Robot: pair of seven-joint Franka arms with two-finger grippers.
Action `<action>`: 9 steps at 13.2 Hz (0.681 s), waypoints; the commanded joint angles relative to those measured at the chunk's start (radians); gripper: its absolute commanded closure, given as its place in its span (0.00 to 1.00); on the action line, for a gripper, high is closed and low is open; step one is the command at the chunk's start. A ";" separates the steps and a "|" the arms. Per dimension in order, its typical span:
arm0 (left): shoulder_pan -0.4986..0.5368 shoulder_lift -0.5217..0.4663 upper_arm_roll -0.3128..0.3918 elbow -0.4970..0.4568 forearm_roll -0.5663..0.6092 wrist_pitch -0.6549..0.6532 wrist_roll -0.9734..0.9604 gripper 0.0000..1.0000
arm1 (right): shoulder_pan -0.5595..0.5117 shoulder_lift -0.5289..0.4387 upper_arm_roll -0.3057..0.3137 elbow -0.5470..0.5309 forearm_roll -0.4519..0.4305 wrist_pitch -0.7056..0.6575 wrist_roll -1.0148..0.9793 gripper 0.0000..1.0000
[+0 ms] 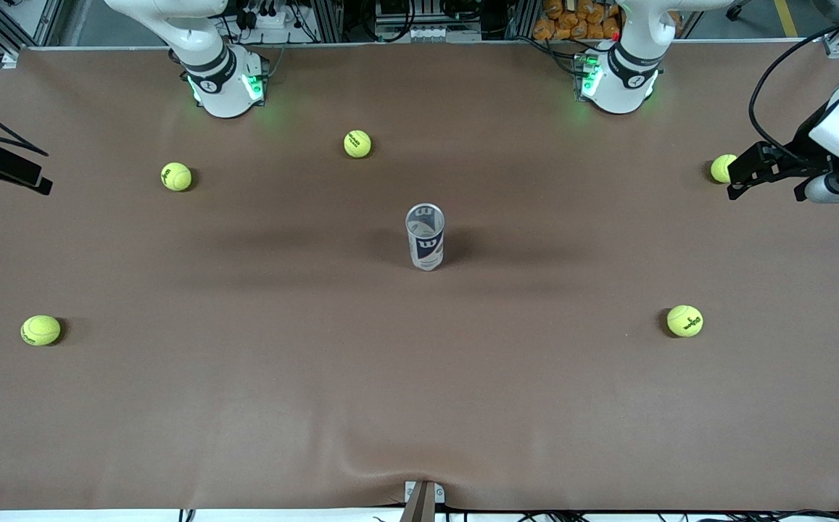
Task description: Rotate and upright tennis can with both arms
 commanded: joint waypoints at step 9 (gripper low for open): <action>0.002 -0.026 0.016 -0.016 0.008 0.005 0.017 0.00 | 0.013 -0.002 -0.003 0.004 0.002 -0.009 0.012 0.00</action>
